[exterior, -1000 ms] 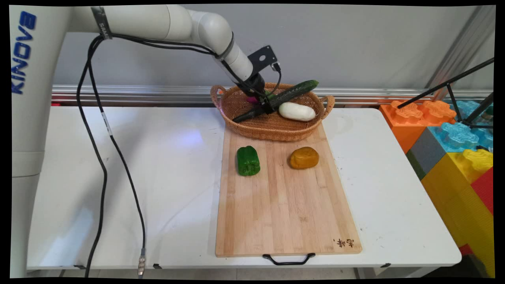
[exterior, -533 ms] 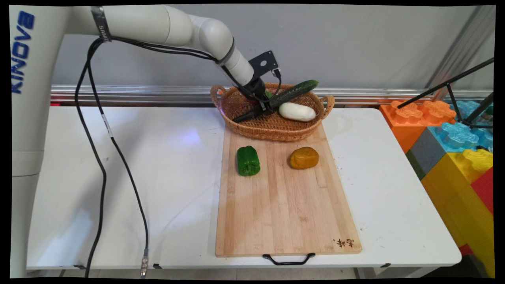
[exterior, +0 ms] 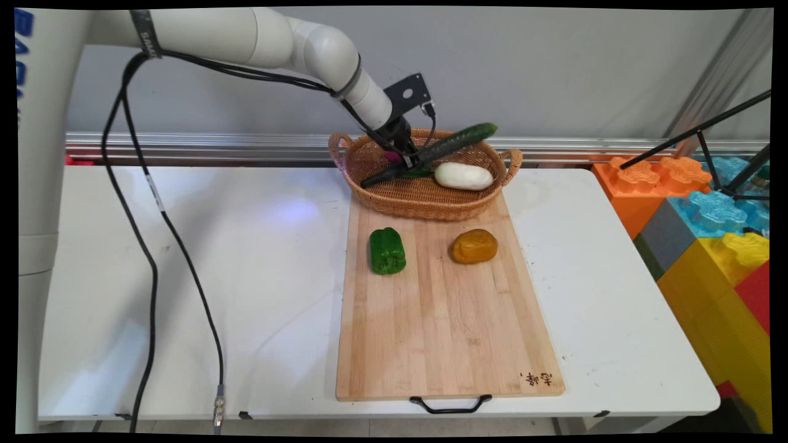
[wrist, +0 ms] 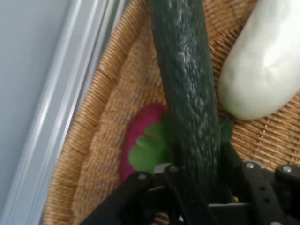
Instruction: Place the picked object on the cutting board
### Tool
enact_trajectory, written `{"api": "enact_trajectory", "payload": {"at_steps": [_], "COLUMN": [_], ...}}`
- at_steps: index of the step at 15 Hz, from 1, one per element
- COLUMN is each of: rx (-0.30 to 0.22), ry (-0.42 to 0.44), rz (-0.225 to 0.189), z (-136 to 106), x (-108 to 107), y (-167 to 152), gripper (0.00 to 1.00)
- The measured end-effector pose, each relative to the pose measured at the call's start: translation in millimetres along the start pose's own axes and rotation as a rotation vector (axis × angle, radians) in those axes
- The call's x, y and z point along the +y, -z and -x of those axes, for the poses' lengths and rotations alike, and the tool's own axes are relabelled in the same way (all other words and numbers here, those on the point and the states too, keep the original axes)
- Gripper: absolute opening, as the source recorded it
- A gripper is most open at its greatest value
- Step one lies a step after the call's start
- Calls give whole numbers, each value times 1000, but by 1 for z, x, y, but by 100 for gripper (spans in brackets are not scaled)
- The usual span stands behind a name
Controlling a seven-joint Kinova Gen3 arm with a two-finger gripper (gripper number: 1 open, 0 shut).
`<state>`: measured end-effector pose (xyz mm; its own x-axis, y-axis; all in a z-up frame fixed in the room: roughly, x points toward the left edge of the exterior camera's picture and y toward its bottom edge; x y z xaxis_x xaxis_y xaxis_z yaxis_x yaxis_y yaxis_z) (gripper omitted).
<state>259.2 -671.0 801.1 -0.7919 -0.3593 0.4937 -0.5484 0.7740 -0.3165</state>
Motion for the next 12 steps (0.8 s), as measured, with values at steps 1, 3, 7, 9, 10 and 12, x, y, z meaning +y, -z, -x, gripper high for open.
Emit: {"api": "enact_trajectory", "payload": {"at_steps": [1,3,7,9,10,12], "rx": [9,23,71,90,98,107], "ry": [7,19,35,29,24,13], "rz": [-14,-30,-46,-26,-5,36], "z": [-3,-9,-32,-44,-50,-59], "x": [0,1,16,31,42,61], "y": [8,24,77,103,117,135], "gripper": [0,0,0,0,0,0]}}
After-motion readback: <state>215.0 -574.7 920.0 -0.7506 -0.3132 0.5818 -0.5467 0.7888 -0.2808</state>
